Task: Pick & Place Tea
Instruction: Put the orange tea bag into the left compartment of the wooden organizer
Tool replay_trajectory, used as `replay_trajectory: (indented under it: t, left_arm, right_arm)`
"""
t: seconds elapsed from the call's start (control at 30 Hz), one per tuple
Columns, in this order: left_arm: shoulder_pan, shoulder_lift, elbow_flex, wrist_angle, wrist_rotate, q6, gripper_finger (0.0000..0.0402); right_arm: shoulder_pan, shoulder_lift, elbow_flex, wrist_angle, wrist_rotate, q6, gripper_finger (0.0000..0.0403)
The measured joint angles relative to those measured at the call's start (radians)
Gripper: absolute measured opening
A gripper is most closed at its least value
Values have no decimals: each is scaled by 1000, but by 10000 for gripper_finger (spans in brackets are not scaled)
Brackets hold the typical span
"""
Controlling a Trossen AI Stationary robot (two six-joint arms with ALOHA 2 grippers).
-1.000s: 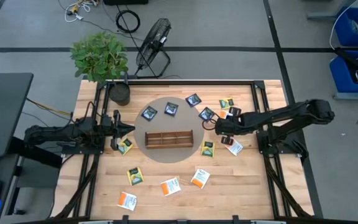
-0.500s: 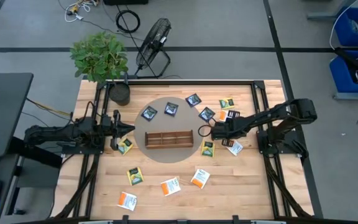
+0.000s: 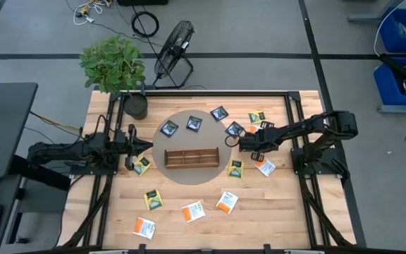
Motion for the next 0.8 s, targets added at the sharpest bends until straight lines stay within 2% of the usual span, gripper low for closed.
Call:
replay_trajectory:
  t: [0.4, 0.57, 0.73, 0.8]
  left_arm:
    - [0, 0, 0, 2, 0, 0, 25]
    - [0, 0, 0, 2, 0, 0, 25]
    - [0, 0, 0, 2, 0, 0, 25]
    - [0, 0, 0, 2, 0, 0, 25]
  right_arm:
    - [-110, -3, 2, 29, -107, -67, 153]
    - [-131, -4, 2, 40, -153, -88, 101]
    - [-139, -2, 1, 53, -180, -85, 18]
    - [-140, -2, 1, 55, -180, -81, 9]
